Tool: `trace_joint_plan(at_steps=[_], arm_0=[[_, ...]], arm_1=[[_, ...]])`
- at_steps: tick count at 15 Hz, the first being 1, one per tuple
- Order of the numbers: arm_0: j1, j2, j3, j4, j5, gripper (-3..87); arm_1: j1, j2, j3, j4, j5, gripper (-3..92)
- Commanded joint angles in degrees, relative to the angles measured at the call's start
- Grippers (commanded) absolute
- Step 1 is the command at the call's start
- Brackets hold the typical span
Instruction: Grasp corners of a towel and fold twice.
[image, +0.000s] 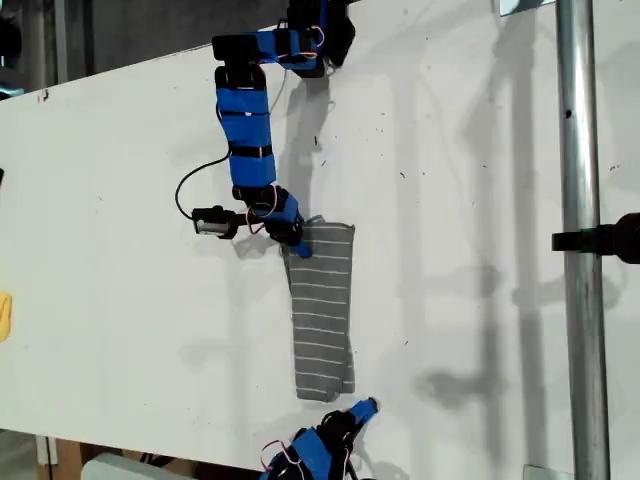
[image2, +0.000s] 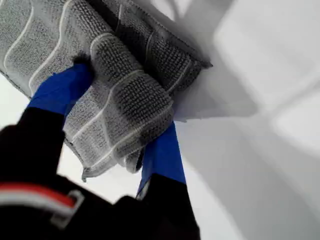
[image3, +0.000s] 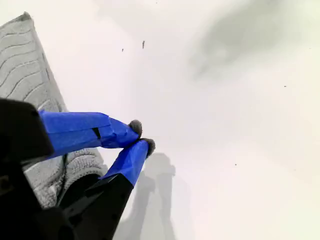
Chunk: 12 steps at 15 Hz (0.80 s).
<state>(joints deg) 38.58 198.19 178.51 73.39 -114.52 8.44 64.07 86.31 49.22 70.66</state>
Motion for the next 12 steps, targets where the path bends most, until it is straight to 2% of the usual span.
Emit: trace_joint_plan(at_steps=[1,5,7,10,11,12], arm_0=[[0.88,0.44,0.44,0.00,-0.18,1.1],[0.70,0.44,0.44,0.09,0.70,1.2],[0.09,0.44,0.44,0.18,1.58,1.5],[-0.53,0.44,0.44,0.26,2.64,1.6],[-0.53,0.44,0.44,0.26,2.72,1.6],[-0.44,0.44,0.44,0.26,2.46,1.6]], arm_1=[[-0.79,2.90,-2.55,0.26,-0.44,-0.2],[1.23,27.77,18.28,8.26,0.62,-0.2],[2.02,45.88,28.39,19.07,3.08,-0.2],[1.23,67.76,32.26,38.76,6.94,-0.2],[0.62,69.43,30.67,42.01,7.65,-0.2],[0.26,67.15,28.65,39.55,7.29,-0.2]])
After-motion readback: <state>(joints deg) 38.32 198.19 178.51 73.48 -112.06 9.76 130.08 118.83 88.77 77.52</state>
